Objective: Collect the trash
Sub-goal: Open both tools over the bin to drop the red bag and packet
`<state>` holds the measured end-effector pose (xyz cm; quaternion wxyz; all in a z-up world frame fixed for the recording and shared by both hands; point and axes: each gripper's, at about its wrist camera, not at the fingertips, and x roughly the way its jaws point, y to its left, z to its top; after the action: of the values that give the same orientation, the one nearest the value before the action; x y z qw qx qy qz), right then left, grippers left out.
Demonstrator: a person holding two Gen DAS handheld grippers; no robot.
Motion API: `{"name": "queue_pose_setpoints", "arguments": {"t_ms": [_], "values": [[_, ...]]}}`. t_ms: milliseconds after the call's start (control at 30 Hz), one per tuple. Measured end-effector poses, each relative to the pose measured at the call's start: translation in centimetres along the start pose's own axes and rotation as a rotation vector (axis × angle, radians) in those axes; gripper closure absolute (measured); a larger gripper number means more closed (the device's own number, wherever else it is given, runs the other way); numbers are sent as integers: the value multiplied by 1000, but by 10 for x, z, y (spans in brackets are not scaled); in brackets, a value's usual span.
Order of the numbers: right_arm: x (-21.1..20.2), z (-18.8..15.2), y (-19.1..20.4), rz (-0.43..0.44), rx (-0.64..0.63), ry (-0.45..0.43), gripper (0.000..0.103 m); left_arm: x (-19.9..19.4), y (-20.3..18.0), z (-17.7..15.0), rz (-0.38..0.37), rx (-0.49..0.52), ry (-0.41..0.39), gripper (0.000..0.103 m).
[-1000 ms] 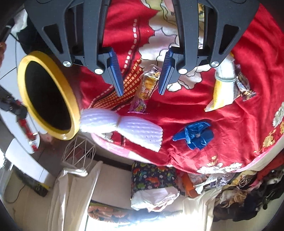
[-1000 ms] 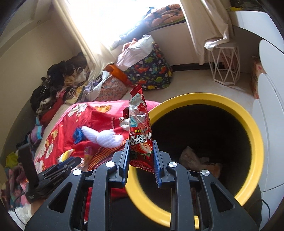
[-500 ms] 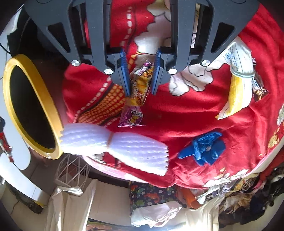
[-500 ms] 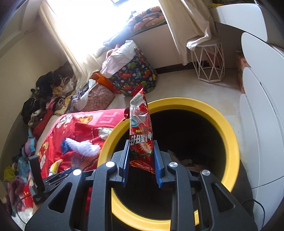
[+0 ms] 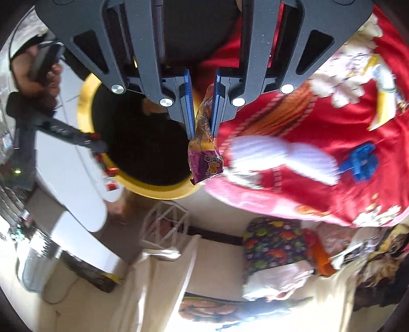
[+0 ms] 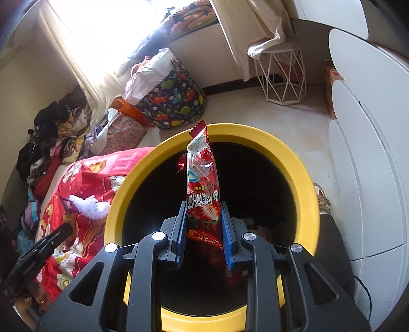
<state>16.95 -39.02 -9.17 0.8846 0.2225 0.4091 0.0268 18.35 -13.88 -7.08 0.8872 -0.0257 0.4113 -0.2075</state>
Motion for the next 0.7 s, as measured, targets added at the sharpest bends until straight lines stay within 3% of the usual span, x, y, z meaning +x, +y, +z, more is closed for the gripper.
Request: {"name": "queue_pose_setpoints", "arguments": {"t_ms": [267, 500, 567, 600, 667, 700], "values": [[-3, 2, -16, 6, 32, 0, 78, 26, -44, 5, -61, 58, 34, 95], [-12, 5, -24, 11, 55, -21, 74, 52, -59, 8, -94, 70, 73, 91], [-15, 6, -25, 16, 57, -31, 68, 56, -59, 9, -105, 71, 73, 69], [-18, 6, -25, 17, 60, -38, 64, 56, -58, 9, -99, 67, 69, 54], [-21, 8, -26, 18, 61, -47, 59, 56, -54, 9, -89, 49, 68, 44], [-22, 8, -26, 17, 60, -53, 55, 55, -51, 10, -79, 41, 65, 32]]}}
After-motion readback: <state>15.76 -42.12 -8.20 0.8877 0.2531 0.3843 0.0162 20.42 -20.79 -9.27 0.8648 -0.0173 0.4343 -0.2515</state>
